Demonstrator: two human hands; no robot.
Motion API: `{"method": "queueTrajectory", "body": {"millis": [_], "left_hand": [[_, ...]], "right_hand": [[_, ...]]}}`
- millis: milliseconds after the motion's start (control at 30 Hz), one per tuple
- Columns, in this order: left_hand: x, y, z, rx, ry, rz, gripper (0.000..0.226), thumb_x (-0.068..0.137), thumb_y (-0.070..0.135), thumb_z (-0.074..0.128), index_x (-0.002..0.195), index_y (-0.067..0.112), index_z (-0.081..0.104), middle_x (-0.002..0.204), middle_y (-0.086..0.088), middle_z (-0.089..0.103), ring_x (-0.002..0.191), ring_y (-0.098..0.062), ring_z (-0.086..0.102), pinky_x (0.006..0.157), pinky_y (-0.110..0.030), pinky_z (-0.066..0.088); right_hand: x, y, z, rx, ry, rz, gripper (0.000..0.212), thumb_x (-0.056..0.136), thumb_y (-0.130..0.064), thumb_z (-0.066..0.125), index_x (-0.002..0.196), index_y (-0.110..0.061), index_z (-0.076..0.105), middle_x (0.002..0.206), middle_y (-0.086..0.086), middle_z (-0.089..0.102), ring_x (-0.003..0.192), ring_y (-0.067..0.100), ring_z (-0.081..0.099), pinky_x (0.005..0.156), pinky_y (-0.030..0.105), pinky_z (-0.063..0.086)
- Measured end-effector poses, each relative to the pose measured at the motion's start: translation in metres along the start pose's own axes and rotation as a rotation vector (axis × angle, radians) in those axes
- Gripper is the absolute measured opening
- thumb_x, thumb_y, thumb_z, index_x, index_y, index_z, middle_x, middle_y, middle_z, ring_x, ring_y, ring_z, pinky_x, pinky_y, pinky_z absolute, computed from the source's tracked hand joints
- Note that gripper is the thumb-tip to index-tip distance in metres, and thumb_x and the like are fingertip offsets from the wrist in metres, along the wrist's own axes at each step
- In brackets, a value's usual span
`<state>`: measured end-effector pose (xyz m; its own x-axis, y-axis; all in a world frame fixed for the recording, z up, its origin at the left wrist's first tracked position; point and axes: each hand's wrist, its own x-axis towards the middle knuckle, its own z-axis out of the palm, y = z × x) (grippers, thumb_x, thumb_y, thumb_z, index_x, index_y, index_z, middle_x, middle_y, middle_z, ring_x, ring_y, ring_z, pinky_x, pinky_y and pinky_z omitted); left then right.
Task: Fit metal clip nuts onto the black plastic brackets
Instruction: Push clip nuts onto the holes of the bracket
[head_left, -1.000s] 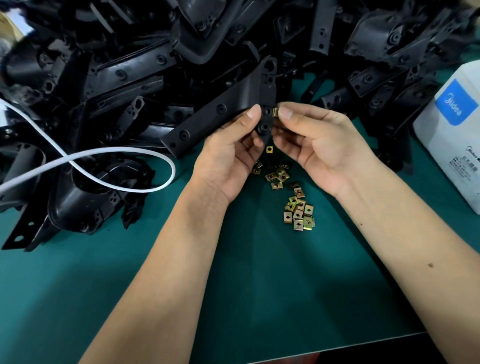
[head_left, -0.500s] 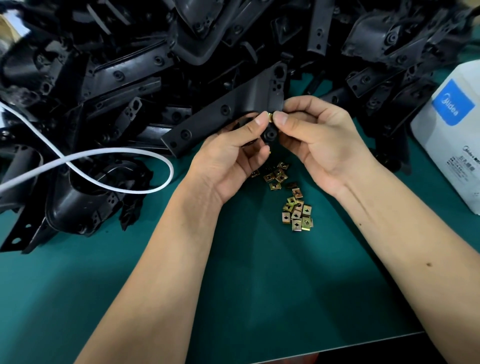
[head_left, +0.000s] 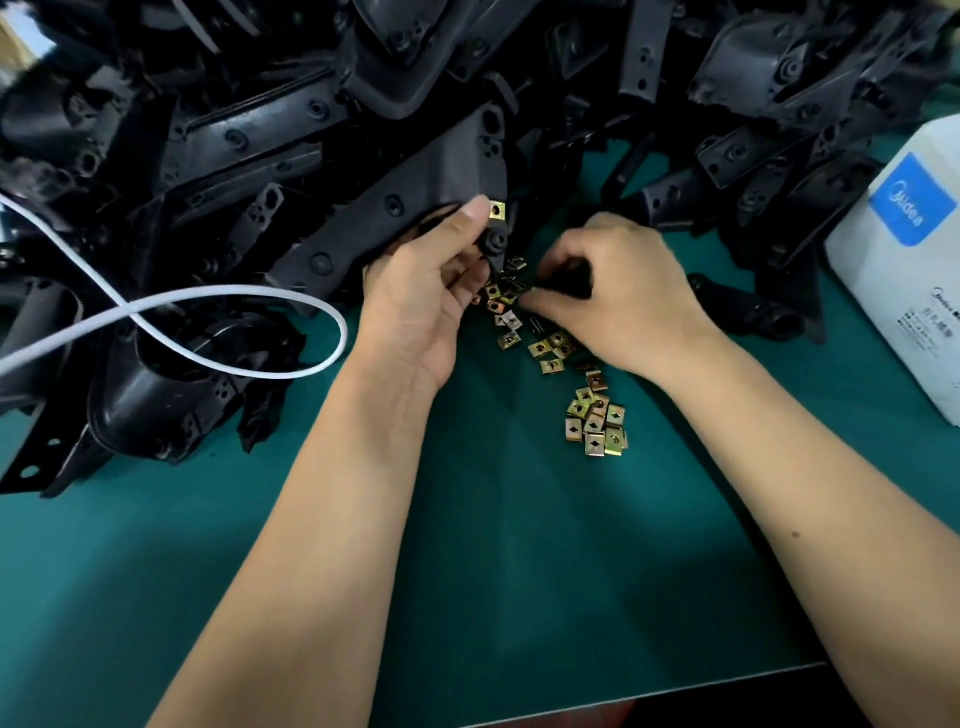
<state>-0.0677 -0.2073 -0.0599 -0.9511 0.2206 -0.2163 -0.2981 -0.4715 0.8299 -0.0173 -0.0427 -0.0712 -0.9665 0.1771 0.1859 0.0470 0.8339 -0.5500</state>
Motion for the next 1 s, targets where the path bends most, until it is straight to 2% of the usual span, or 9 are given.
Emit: {"method": "queueTrajectory", "body": {"millis": [100,200,267,333,400,467,533,667,1000], "left_hand": [[-0.002,-0.002,0.002,-0.022,-0.042,0.004,0.005,0.09,0.007,0.074,0.088,0.007,0.069,0.084,-0.007,0.074,0.095,-0.022,0.073,0.072,-0.023,0.058],[-0.004,0.0,0.0,-0.089,-0.102,-0.028,0.008,0.089,0.008,0.073,0.081,0.006,0.074,0.083,-0.007,0.075,0.089,-0.022,0.077,0.071,-0.023,0.059],[-0.004,0.0,0.0,-0.094,-0.133,-0.046,0.011,0.087,0.009,0.073,0.077,0.008,0.077,0.085,-0.008,0.076,0.087,-0.021,0.078,0.072,-0.024,0.06],[-0.004,-0.002,0.001,-0.023,-0.152,-0.024,0.008,0.089,0.009,0.072,0.082,0.008,0.075,0.086,-0.009,0.077,0.085,-0.02,0.077,0.07,-0.023,0.06],[-0.006,-0.004,0.003,0.026,-0.196,-0.007,0.002,0.085,0.011,0.074,0.087,0.009,0.074,0.085,-0.006,0.077,0.085,-0.019,0.077,0.069,-0.022,0.059],[-0.009,-0.006,0.005,0.027,-0.239,-0.001,0.019,0.076,0.015,0.077,0.093,0.008,0.072,0.085,-0.005,0.077,0.084,-0.019,0.077,0.068,-0.023,0.058],[-0.009,-0.007,0.005,0.02,-0.26,-0.002,0.025,0.072,0.015,0.077,0.095,0.006,0.071,0.087,-0.006,0.077,0.084,-0.02,0.077,0.069,-0.023,0.058],[-0.009,-0.009,0.007,0.019,-0.26,-0.03,0.04,0.073,0.012,0.076,0.11,0.0,0.069,0.101,-0.013,0.075,0.093,-0.022,0.073,0.075,-0.026,0.059],[-0.008,-0.011,0.005,-0.038,-0.3,-0.101,0.028,0.075,0.009,0.074,0.102,0.001,0.07,0.089,-0.01,0.078,0.085,-0.02,0.077,0.068,-0.022,0.058]], "right_hand": [[0.001,-0.006,0.003,-0.035,-0.048,-0.008,0.021,0.083,-0.042,0.083,0.09,-0.027,0.07,0.094,-0.008,0.055,0.09,0.014,0.054,0.077,0.031,0.042],[0.0,-0.002,0.0,0.072,-0.018,0.016,0.021,0.08,-0.029,0.088,0.081,-0.026,0.068,0.077,-0.014,0.06,0.068,0.002,0.056,0.063,0.023,0.043],[-0.001,0.002,-0.001,0.206,0.019,0.055,0.023,0.077,-0.02,0.09,0.077,-0.024,0.068,0.07,-0.01,0.065,0.059,-0.001,0.057,0.06,0.016,0.046],[-0.001,0.002,-0.003,0.46,0.091,0.118,0.019,0.078,-0.013,0.089,0.081,-0.019,0.072,0.07,-0.001,0.07,0.059,0.002,0.059,0.06,0.017,0.047],[0.0,0.0,-0.007,0.839,0.174,0.196,0.015,0.082,-0.004,0.084,0.089,-0.015,0.076,0.073,0.004,0.073,0.063,0.01,0.064,0.06,0.02,0.049],[0.0,-0.001,-0.013,1.141,0.176,0.261,0.013,0.088,0.0,0.077,0.095,-0.011,0.077,0.079,0.004,0.076,0.067,0.011,0.067,0.062,0.021,0.051],[0.0,-0.002,-0.016,1.286,0.141,0.297,0.012,0.091,-0.002,0.074,0.097,-0.011,0.077,0.085,0.005,0.077,0.068,0.012,0.068,0.062,0.022,0.051],[-0.003,-0.004,-0.017,1.319,0.123,0.32,0.009,0.092,-0.008,0.074,0.095,-0.015,0.077,0.087,0.003,0.078,0.067,0.01,0.067,0.059,0.021,0.048],[-0.004,-0.006,-0.016,1.353,0.122,0.366,0.007,0.091,-0.008,0.075,0.092,-0.015,0.078,0.085,0.002,0.077,0.063,0.009,0.064,0.055,0.02,0.046]]}}
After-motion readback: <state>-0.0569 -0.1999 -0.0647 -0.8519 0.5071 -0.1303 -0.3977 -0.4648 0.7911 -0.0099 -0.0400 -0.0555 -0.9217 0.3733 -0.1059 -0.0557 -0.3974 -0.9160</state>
